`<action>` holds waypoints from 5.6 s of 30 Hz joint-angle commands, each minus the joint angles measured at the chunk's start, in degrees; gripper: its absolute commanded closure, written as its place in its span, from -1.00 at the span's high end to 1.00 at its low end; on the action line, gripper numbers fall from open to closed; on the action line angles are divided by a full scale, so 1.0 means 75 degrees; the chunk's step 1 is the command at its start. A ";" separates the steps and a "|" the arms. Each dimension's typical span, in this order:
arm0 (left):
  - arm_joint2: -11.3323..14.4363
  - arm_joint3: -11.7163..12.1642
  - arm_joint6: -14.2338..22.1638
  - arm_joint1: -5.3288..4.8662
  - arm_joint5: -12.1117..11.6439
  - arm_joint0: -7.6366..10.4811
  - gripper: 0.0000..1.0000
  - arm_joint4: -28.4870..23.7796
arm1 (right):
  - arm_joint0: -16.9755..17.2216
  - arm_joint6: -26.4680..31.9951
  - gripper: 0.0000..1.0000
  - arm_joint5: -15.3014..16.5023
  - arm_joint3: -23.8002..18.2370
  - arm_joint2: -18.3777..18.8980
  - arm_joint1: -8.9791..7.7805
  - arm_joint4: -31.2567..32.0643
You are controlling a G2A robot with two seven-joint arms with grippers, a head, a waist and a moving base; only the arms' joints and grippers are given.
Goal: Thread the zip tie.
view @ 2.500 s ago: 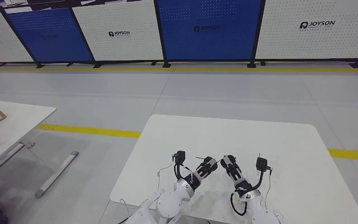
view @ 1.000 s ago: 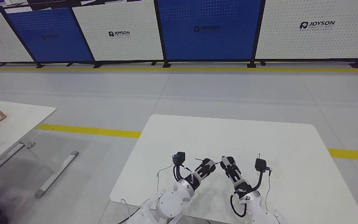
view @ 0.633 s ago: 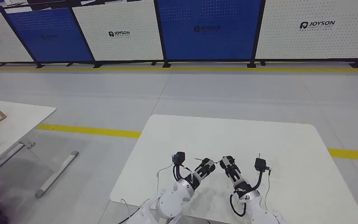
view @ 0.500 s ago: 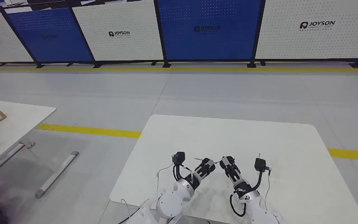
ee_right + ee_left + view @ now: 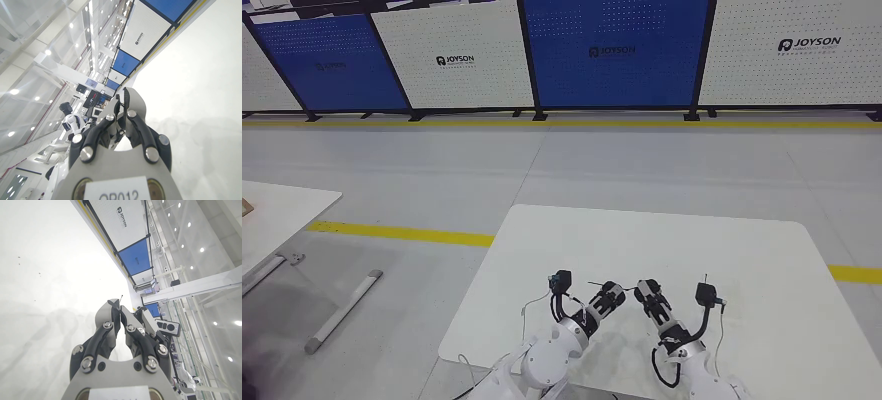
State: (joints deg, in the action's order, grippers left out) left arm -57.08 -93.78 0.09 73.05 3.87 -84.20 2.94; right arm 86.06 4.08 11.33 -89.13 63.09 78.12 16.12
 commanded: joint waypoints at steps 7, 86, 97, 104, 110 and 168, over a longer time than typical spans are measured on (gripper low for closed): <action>-0.0007 -0.0027 0.0004 0.0010 -0.0011 -0.0002 -1.00 -0.0011 | -0.0019 -0.0018 -1.00 -0.0020 -0.0004 -0.0014 0.0008 0.0018; -0.0377 -0.0318 0.0056 -0.0017 -0.0160 -0.0150 -0.92 0.0516 | 0.0054 -0.0014 -1.00 -0.0178 -0.0100 0.0172 -0.0005 0.0149; -0.0362 -0.0381 0.0040 -0.0007 -0.0179 -0.0185 -1.00 0.0503 | 0.0038 -0.0022 -1.00 -0.0204 -0.0079 0.0207 -0.0002 0.0098; -0.0329 -0.0403 0.0064 0.0000 -0.0212 -0.0198 -1.00 0.0509 | -0.0013 -0.0042 -1.00 -0.0199 -0.0005 0.0163 0.0013 0.0096; -0.0340 -0.0376 0.0150 -0.0006 -0.0208 -0.0213 -0.82 0.0513 | -0.0030 -0.0070 -1.00 -0.0206 0.0043 0.0138 0.0023 0.0114; -0.0508 -0.0995 -0.0655 0.0195 0.0265 -0.0191 -1.00 -0.1362 | 0.0228 -0.0397 1.00 -0.0397 -0.0208 0.0243 -0.0186 0.3700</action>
State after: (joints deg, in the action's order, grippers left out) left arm -60.90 -101.25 -4.80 74.51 5.87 -85.64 -7.30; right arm 87.77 1.10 8.34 -90.69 64.91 76.73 43.86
